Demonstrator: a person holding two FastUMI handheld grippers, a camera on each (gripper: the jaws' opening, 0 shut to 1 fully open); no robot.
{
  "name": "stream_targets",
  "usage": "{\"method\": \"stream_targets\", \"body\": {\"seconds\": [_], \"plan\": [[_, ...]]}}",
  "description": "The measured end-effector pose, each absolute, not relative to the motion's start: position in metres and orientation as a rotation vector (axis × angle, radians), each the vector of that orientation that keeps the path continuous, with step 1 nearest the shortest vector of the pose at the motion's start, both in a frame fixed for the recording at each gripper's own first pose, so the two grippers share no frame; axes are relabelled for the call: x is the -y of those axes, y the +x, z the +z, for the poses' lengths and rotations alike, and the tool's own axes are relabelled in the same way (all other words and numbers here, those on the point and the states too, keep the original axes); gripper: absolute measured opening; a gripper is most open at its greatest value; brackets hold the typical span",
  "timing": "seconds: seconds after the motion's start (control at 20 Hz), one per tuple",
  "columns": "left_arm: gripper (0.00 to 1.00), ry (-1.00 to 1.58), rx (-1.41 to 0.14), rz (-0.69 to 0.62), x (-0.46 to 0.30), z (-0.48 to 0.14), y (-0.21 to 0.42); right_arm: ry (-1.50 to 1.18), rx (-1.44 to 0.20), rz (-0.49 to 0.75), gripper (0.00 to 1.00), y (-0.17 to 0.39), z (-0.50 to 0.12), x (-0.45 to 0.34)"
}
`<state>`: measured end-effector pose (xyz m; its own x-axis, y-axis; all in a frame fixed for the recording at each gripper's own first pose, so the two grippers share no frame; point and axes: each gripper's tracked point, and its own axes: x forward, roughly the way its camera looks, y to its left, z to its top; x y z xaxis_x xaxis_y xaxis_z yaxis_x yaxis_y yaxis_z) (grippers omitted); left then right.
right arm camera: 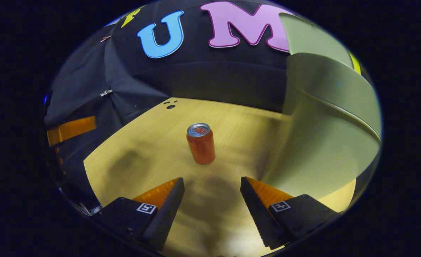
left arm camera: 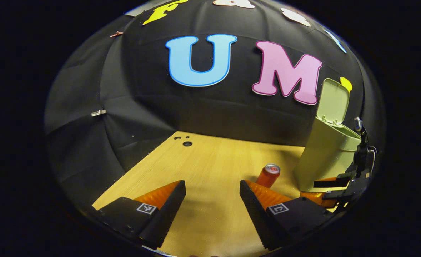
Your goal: Press the lid of the desktop garbage bin to open it, pick up the crumpled paper on the desktop and throw it into the bin, then pick up the pop can on the desktop and drop it into the bin, and finally close the garbage bin lid.
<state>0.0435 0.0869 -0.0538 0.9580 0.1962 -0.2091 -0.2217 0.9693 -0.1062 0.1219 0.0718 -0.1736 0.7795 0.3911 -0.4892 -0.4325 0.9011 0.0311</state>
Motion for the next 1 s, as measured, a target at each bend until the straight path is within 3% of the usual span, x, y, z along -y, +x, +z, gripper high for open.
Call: {"method": "stream_targets", "body": {"seconds": [0.45, 1.0], "plan": [[0.98, -0.201, -0.308, 0.289, -0.12, -0.109, 0.007, -0.154, -0.499, 0.423, 1.0, 0.179, -0.189, -0.117], [0.96, -0.294, -0.343, 0.375, -0.148, -0.126, -0.015, -0.119, -0.539, 0.386, 0.99, 0.232, -0.205, -0.15]]}}
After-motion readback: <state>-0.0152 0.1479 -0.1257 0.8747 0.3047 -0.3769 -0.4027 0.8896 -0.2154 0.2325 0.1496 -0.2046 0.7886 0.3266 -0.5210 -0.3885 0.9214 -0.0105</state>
